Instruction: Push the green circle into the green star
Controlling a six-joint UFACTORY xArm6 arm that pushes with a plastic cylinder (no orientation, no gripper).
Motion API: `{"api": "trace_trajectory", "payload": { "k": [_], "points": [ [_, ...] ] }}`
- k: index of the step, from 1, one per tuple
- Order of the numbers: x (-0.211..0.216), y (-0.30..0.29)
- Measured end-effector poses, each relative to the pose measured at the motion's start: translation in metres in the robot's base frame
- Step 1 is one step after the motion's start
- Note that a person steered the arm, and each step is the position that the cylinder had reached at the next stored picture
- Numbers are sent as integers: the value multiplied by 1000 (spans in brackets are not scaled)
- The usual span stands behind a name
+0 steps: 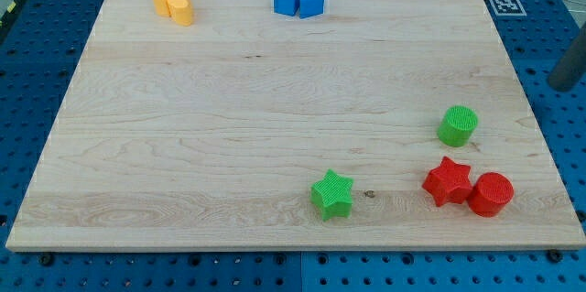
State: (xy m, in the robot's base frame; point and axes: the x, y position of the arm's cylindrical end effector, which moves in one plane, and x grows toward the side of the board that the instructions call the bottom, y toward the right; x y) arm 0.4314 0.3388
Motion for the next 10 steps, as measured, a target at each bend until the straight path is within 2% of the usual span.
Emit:
{"api": "trace_trajectory", "payload": {
  "k": [1,3,8,9,10],
  "points": [
    [33,-34],
    [58,-68],
    [38,-208],
    [38,-196],
    [38,-112]
  ]
}}
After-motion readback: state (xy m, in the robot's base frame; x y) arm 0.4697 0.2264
